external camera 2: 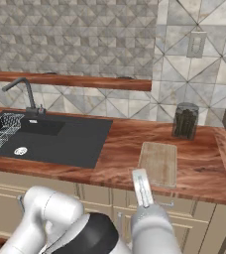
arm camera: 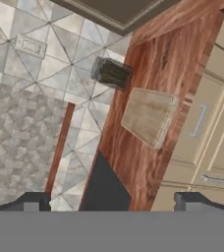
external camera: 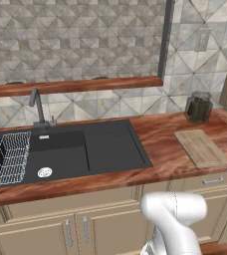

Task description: Open the drawer on the right and place the cutting tools on the cutting board.

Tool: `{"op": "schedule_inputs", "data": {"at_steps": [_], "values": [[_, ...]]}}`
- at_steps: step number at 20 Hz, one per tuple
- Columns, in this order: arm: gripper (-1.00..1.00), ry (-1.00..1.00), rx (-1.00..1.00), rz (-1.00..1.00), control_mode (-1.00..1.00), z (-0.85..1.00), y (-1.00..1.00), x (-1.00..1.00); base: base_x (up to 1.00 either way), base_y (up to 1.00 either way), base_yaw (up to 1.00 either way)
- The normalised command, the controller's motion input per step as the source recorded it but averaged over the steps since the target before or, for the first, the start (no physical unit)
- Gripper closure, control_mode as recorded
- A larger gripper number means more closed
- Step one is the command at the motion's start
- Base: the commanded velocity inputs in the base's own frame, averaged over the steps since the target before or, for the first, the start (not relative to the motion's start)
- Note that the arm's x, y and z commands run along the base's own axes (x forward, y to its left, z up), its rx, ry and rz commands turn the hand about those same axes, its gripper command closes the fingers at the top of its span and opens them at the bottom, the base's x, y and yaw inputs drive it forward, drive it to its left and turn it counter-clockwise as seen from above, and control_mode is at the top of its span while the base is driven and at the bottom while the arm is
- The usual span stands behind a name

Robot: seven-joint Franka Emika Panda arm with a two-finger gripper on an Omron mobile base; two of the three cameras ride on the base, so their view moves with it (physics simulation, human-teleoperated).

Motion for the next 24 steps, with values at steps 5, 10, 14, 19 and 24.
{"op": "schedule_inputs", "data": {"at_steps": [5,10,14,19,24], "values": [[-1.00,-0.14,0.20,-0.09,-1.00,-0.17,-0.56,-0.04,0.00,0.00,0.00],[-1.00,-0.07,0.16,-0.08,-1.00,-0.28,-0.41,0.00,0.00,0.00,0.00],[-1.00,0.00,0.14,-0.04,-1.00,-0.44,-0.24,0.12,0.00,0.00,0.00],[-1.00,0.00,0.14,-0.01,-1.00,-0.44,-0.12,0.28,0.00,0.00,0.00],[-1.00,0.00,0.13,0.00,-1.00,-0.40,-0.03,0.38,0.00,0.00,0.00]]}}
